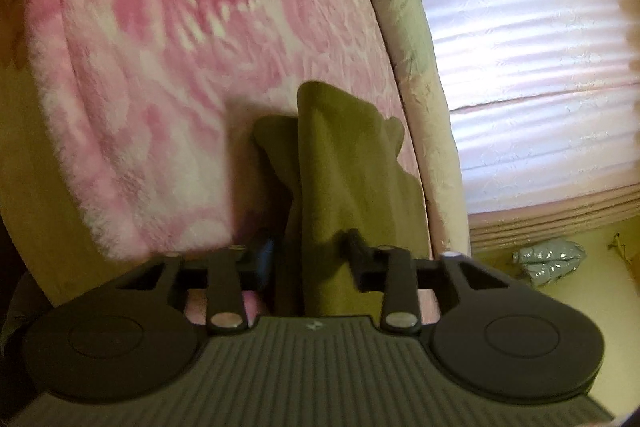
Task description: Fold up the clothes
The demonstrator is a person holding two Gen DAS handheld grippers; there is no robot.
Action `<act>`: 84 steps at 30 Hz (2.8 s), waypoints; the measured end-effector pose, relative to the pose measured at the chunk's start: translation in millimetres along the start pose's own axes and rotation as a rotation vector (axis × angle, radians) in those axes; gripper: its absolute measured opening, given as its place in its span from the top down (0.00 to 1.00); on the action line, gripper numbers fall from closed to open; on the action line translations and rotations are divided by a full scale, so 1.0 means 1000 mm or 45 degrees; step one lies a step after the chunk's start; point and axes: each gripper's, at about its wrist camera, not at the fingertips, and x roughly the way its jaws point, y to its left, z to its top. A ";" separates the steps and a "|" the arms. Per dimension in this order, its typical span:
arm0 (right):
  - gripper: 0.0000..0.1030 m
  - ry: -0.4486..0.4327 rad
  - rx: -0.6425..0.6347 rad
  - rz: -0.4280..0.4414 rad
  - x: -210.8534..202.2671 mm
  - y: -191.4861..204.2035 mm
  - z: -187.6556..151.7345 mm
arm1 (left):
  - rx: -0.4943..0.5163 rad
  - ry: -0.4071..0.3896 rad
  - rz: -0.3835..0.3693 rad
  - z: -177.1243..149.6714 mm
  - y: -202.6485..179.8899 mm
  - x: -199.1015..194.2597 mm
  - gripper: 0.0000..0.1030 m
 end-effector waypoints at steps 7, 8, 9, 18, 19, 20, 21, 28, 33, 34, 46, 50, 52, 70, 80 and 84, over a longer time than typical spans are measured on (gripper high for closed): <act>0.82 -0.081 0.036 -0.063 -0.024 0.003 -0.022 | 0.180 0.101 0.022 0.029 -0.016 0.001 0.92; 0.82 -0.090 0.066 -0.087 -0.033 0.005 -0.031 | 0.205 0.103 0.036 0.037 -0.018 0.001 0.92; 0.81 -0.091 0.099 -0.112 -0.043 0.008 -0.043 | 0.229 0.106 0.050 0.044 -0.019 0.000 0.92; 0.39 -0.092 -0.172 -0.228 -0.097 0.024 -0.054 | 0.248 0.101 0.049 0.058 -0.021 -0.004 0.71; 0.36 -0.096 -0.196 -0.216 -0.099 0.024 -0.045 | 0.247 0.105 0.047 0.058 -0.020 0.000 0.69; 0.31 -0.091 -0.216 -0.202 -0.099 0.024 -0.035 | 0.243 0.110 0.036 0.056 -0.018 0.001 0.67; 0.22 -0.060 -0.222 -0.177 -0.092 0.023 -0.024 | 0.239 0.114 0.025 0.054 -0.015 0.003 0.65; 0.22 0.198 -0.216 -0.056 -0.007 0.007 0.022 | 0.144 0.092 0.018 0.047 -0.005 0.021 0.66; 0.83 0.246 -0.267 -0.044 0.015 0.015 0.020 | 0.256 0.148 -0.001 0.061 -0.020 0.041 0.91; 0.84 0.206 -0.289 -0.028 0.009 0.017 0.017 | 0.323 0.156 -0.001 0.064 -0.028 0.044 0.92; 0.57 -0.307 -0.360 -0.306 -0.061 0.024 -0.017 | 0.688 0.031 0.133 0.071 -0.084 0.066 0.87; 0.57 -0.400 -0.638 -0.413 -0.071 0.060 -0.018 | 0.893 -0.023 0.111 0.058 -0.114 0.052 0.91; 0.58 -0.350 -0.796 -0.480 -0.056 0.078 -0.028 | 1.036 0.098 0.061 0.041 -0.133 0.064 0.91; 0.69 -0.346 -0.907 -0.754 0.026 0.053 -0.014 | 1.108 -0.106 0.377 0.064 -0.130 0.118 0.89; 0.70 -0.239 -1.160 -0.584 -0.033 0.074 -0.093 | 1.282 0.134 0.203 -0.029 -0.134 0.065 0.89; 0.70 -0.150 -1.254 -0.662 -0.009 0.060 -0.107 | 1.226 0.110 0.275 -0.033 -0.124 0.075 0.86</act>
